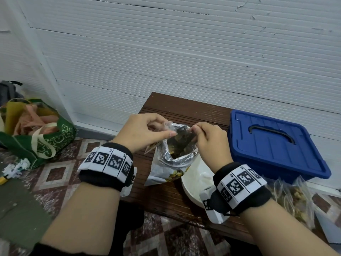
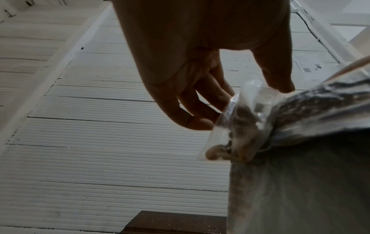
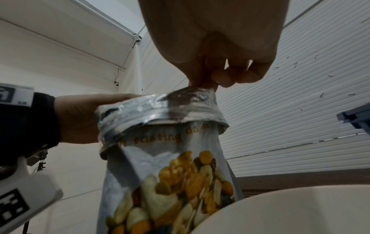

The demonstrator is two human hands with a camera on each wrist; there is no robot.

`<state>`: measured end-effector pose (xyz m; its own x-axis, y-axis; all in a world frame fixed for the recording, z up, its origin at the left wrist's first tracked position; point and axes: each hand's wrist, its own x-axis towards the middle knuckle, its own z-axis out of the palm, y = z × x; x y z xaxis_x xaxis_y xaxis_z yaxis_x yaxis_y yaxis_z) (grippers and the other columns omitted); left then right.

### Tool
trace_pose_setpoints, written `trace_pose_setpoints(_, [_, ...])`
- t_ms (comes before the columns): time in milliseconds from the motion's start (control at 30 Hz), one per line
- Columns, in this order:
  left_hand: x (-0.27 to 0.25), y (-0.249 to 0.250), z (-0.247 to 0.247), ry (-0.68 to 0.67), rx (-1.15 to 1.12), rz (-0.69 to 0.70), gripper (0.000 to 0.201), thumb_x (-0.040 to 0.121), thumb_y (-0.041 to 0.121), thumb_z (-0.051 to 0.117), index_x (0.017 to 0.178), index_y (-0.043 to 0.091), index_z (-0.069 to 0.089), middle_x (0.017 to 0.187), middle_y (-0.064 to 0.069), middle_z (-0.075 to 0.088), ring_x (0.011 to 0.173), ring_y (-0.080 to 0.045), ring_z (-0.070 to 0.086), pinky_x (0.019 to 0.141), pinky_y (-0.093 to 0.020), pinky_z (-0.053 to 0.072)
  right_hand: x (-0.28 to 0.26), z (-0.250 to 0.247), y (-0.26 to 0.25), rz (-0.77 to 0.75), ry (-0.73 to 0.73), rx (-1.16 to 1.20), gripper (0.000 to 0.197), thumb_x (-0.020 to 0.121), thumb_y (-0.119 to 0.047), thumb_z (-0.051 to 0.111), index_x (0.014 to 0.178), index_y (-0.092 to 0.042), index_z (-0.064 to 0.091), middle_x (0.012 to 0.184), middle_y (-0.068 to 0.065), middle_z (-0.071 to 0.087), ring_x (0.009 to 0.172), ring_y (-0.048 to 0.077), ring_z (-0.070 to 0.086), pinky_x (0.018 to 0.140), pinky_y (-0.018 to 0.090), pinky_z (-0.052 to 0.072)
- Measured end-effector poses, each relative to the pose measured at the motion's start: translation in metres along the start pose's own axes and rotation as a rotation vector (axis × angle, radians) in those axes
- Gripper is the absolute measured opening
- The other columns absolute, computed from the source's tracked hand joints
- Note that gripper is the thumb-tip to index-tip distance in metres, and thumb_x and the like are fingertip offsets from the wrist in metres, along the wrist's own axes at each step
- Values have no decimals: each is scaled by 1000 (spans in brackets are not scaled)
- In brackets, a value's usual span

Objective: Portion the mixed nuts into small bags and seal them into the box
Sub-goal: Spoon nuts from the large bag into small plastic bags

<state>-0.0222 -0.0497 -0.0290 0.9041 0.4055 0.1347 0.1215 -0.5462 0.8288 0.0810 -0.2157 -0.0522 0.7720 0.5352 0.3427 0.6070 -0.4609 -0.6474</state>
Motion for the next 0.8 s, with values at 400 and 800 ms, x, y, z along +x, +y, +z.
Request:
trace_pose_setpoints(400, [-1,1,-1,-20,8,-8,30,69,41,81,94,27,72,77,14,73,84,8,64,84,-17,45,-2,0,0,96,96,107,25,98,-21,49,82,-21,67,69,-1,67,76,22,62,86,48,47])
trace_pose_setpoints(800, [-2,0,-1,-30,0,-1,30,68,43,81,92,28,72,78,10,73,83,4,65,86,-22,47,-1,-6,-9,202,71,171,26,98,-21,48,83,-19,68,65,-3,67,68,11,62,79,34,51])
